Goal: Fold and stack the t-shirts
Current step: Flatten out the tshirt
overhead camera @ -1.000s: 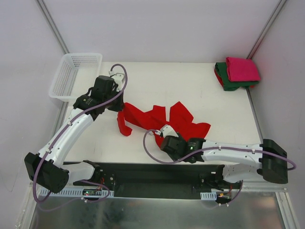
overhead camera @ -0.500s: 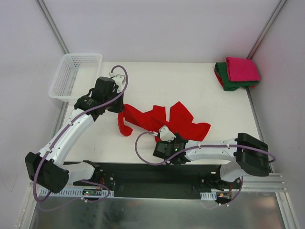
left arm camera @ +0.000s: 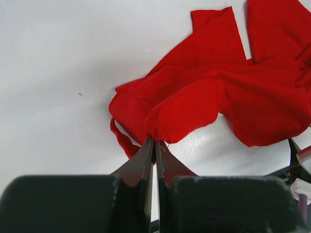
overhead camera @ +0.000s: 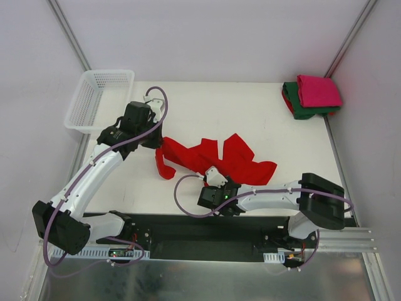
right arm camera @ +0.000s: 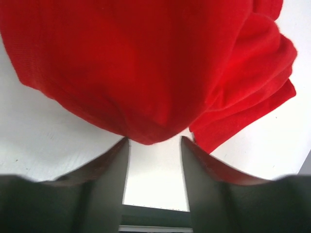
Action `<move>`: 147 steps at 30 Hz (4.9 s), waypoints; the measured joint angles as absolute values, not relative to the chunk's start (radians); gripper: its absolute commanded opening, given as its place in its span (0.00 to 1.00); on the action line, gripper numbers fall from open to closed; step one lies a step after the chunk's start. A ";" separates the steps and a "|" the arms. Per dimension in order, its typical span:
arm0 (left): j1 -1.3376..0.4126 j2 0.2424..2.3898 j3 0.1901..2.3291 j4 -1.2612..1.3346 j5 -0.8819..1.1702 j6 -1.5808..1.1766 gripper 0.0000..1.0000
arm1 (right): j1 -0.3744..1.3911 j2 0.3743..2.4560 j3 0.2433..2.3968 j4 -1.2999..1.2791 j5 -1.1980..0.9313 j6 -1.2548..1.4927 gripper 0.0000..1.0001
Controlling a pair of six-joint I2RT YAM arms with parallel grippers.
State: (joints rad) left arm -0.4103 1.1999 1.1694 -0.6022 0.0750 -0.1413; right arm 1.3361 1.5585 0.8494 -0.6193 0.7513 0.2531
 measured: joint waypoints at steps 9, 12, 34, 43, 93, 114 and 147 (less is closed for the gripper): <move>-0.410 1.195 1.163 -0.602 0.075 -0.141 0.00 | 1.336 1.596 0.849 -0.585 0.702 0.250 0.32; -0.410 1.191 1.162 -0.602 0.075 -0.141 0.00 | 1.335 1.614 0.849 -0.578 0.690 0.250 0.27; -0.410 1.166 1.127 -0.599 0.069 -0.141 0.00 | 1.324 1.491 0.926 -0.672 0.747 0.254 0.01; -0.410 1.143 1.118 -0.599 0.067 -0.141 0.00 | 1.301 1.261 1.132 -0.805 0.885 0.219 0.01; -0.411 0.700 1.796 -0.665 0.128 -0.062 0.00 | 1.230 0.857 1.827 -0.657 0.713 -0.576 0.01; -0.411 0.637 1.819 -0.678 0.204 -0.083 0.00 | 1.229 0.810 1.865 -0.786 0.569 -0.532 0.01; -0.398 1.599 1.548 -0.132 0.182 0.010 0.00 | 0.803 1.154 1.178 -0.476 0.812 -0.324 0.01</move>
State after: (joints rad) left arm -0.3977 1.5986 1.5482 -0.1322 0.1818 0.0097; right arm 0.8028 1.1542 1.1782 -0.4759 0.8120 -0.3244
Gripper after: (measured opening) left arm 0.008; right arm 0.015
